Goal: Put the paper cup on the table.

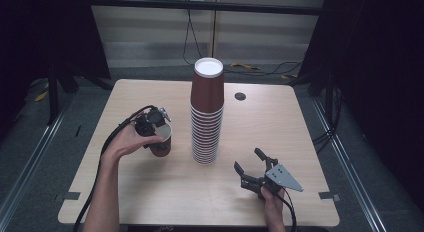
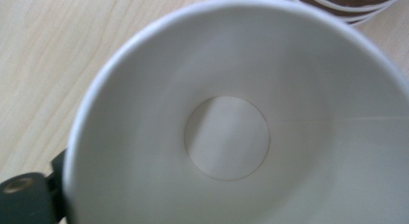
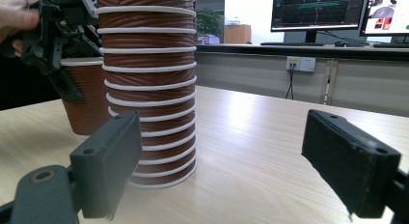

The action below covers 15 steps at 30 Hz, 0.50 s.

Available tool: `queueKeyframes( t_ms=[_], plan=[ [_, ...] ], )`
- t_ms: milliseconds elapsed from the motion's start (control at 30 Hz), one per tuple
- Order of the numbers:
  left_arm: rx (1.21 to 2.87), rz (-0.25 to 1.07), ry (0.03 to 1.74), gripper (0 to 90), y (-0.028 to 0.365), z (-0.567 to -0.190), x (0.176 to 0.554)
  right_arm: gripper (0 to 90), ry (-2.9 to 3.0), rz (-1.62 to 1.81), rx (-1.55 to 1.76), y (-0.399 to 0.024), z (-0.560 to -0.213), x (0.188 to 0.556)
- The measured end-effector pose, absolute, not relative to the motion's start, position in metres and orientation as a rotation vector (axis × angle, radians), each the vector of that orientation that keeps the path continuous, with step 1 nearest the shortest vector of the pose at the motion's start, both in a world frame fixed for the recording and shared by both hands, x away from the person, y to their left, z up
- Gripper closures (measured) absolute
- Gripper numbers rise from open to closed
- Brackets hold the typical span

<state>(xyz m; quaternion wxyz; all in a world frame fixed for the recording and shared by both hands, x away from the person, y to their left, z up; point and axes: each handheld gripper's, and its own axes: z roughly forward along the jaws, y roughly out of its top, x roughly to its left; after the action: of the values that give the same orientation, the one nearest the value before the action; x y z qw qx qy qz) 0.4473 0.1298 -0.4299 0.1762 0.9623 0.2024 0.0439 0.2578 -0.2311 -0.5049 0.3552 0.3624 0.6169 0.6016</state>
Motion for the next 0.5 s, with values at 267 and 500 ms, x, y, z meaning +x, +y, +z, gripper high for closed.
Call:
queueKeyframes(
  t_ms=[267, 500],
  plan=[
    [2.675, 0.144, 0.600, 1.4, 0.136, -0.438, 0.443, 14.0, 1.590, 1.554, 0.939, -0.231, -0.505, 0.258],
    [2.622, 0.132, 0.611, 0.1, 0.150, -0.446, 0.438, 14.0, 1.590, 1.552, 0.941, -0.231, -0.505, 0.258]
  ],
)
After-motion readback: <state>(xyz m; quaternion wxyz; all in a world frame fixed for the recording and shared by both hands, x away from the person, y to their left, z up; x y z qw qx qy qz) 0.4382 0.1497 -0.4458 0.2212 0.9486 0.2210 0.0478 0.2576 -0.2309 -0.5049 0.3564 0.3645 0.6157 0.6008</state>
